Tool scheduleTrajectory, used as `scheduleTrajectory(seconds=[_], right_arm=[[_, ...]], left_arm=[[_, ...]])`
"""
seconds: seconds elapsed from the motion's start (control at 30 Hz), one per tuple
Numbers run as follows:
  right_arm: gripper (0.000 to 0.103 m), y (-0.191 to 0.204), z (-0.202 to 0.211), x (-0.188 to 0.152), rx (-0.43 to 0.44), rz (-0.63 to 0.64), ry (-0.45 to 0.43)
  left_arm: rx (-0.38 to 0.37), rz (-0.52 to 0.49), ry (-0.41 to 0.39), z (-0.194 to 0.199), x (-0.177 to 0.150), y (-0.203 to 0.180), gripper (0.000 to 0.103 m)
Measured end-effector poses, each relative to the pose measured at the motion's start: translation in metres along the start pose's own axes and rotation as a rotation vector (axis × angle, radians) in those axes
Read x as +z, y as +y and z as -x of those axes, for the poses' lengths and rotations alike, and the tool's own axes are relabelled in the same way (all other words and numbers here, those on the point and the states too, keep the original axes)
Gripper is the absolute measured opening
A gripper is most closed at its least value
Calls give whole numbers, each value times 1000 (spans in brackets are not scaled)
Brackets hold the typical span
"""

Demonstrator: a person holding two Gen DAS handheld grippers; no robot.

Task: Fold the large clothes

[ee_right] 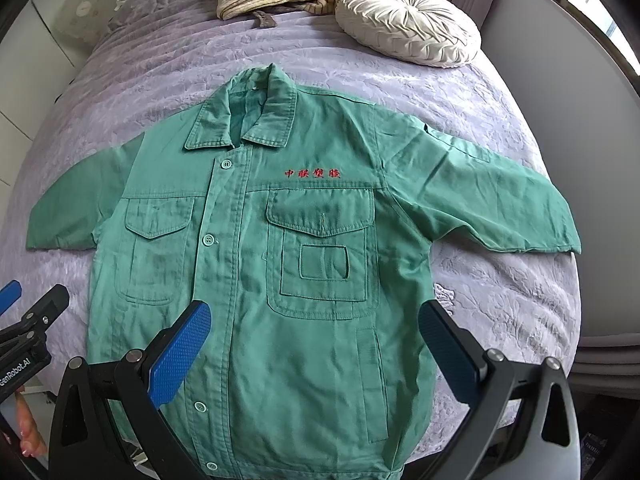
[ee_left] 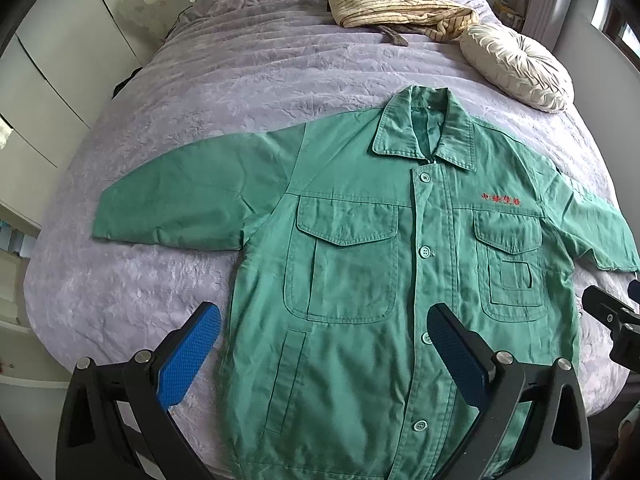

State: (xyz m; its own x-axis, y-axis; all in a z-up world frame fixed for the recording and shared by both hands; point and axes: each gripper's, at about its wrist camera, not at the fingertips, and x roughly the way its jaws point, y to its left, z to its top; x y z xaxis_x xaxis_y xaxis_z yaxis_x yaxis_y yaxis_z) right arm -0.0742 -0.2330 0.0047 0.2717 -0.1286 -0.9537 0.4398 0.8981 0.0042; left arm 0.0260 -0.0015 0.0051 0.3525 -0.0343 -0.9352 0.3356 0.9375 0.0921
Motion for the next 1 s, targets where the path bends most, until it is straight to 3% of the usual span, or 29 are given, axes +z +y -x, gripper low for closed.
scheduleTrajectory(seconds=[1.0], right_arm=[[103, -8, -8, 1, -8, -25, 10]], left_arm=[[8, -25, -5, -4, 0, -5, 103]])
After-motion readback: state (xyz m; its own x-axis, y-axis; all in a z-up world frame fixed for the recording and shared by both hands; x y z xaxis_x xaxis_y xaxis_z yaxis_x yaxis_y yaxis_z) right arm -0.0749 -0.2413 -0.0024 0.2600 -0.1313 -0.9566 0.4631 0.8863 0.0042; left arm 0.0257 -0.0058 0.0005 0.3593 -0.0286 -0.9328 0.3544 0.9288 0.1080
